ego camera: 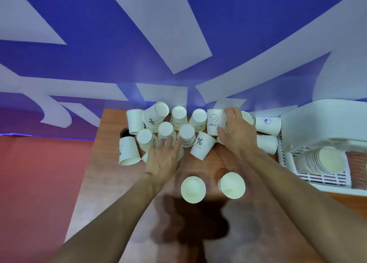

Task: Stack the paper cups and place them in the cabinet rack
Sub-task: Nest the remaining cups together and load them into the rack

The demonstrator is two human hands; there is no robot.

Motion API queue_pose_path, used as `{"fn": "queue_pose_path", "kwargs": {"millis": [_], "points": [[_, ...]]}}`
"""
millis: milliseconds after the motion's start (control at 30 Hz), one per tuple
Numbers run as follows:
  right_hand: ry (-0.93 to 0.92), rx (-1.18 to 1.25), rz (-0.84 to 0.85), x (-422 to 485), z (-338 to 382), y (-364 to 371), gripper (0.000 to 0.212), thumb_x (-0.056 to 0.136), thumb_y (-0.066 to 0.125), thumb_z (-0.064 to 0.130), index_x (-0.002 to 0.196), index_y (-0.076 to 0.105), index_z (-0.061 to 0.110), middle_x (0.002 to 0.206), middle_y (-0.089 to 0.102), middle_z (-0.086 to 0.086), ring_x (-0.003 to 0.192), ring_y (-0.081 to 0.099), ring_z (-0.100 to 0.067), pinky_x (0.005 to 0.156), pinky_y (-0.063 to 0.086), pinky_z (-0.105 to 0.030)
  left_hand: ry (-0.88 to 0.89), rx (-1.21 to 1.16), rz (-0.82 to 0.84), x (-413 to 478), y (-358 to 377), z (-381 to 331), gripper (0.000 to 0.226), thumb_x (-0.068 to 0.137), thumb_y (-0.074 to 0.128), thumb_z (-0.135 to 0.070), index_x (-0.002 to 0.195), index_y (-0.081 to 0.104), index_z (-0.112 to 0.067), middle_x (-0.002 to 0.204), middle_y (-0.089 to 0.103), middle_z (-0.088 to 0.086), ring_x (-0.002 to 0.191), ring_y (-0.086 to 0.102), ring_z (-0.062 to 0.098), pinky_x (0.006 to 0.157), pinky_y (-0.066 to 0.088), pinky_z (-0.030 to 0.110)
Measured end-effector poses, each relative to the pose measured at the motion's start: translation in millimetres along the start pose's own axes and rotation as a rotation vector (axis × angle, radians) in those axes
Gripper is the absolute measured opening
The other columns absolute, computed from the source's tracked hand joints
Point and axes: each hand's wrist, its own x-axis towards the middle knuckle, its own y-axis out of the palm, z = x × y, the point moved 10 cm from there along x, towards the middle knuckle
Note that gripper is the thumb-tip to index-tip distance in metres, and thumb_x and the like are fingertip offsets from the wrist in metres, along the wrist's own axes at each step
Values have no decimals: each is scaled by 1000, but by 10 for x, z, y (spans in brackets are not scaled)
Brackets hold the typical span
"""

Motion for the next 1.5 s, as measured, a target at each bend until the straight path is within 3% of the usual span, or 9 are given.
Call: {"fn": "queue_pose_path", "kwargs": {"millis": [167,333,567,800,900,1067,1167,1367,1500], "points": [[-47,60,-54,67,13,53,55,87,64,42,132,42,19,139,37,0,100,61,-27,74,51,-43,0,-139,-123,-44,-106,0,49,65,77,-28,109,58,-17,98,55,7,79,54,28,63,44,37],[-99,162,-33,14,19,87,51,85,68,37,127,42,23,130,52,6,107,60,-23,75,49,-42,-86,-365,-108,-197,-22,-85,65,65,77,-42,116,46,-17,114,48,3,89,55,26,61,45,34],[-148,185,-176,-328,-55,-193,24,91,59,24,114,54,24,112,65,7,98,63,-19,67,49,-36,-114,-337,-73,-209,5,-204,49,76,70,-46,106,49,-13,97,57,4,80,61,26,54,46,35],[-161,186,-173,-753,-299,-200,17,91,61,26,108,62,28,107,62,9,87,63,-16,56,43,-30,36,-255,125,-75,170,-390,67,87,62,-42,142,27,-29,137,43,-2,98,63,28,62,53,36],[-142,212,-189,-931,-382,-263,17,91,61,27,107,62,28,105,63,9,85,63,-15,56,47,-31,133,-143,127,-44,142,-481,55,91,58,-41,140,35,-32,148,33,-4,103,63,26,62,50,34],[-90,292,-224,-1209,-598,-296,13,92,62,28,105,64,29,108,62,14,92,63,-12,64,53,-36,208,-191,-1,-63,-108,-507,21,92,54,-34,103,59,-17,104,59,1,81,64,27,51,46,32],[-21,390,-252,-1407,-780,-327,16,92,65,26,107,65,31,109,61,16,91,65,-11,67,54,-37,187,-263,-141,-194,-347,-400,26,90,43,-39,79,56,-19,74,57,-2,62,59,27,45,46,36],[-76,549,-290,-1908,-789,-402,16,90,69,16,103,70,26,103,61,14,82,62,-9,61,55,-27,62,-520,-407,-812,-921,-242,22,93,58,-36,79,60,-19,72,57,-4,62,53,21,51,42,37],[-147,502,-258,-2090,-628,-374,14,90,70,14,99,71,24,103,62,14,86,63,-7,61,55,-22,174,-558,-445,-1103,-995,-381,17,92,62,-30,80,63,-18,71,56,-6,65,53,18,53,43,34]]}}
